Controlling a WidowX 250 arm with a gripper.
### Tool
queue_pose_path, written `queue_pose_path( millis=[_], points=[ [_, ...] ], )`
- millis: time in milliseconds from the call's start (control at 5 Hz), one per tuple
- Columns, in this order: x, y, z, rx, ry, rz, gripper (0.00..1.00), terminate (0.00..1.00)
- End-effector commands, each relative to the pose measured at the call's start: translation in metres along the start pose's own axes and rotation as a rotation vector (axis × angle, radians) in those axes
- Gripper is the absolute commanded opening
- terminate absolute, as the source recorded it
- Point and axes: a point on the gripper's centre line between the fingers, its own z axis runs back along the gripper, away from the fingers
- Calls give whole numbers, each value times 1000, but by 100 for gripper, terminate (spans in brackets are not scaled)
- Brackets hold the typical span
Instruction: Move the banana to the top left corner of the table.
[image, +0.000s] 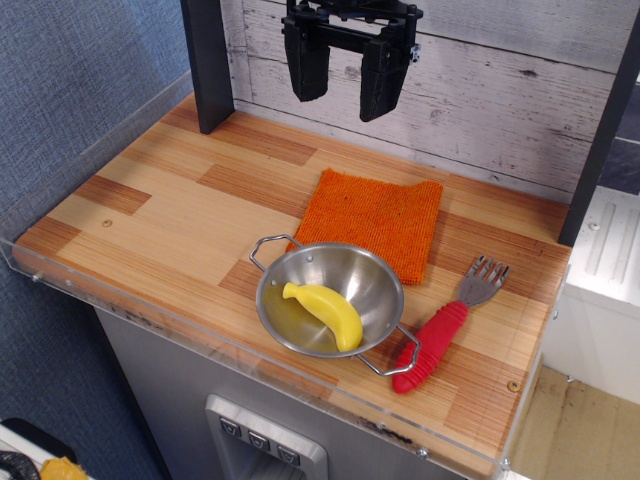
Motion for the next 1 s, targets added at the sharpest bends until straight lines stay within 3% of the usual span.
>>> queue_pose_path(
  millis=[0,400,800],
  points=[
    [0,0,0,0,0,0,100,0],
    [-25,-16,-13,1,-86,-45,100,0],
    [-85,-33,-12,43,-167,-25,100,0]
  ],
)
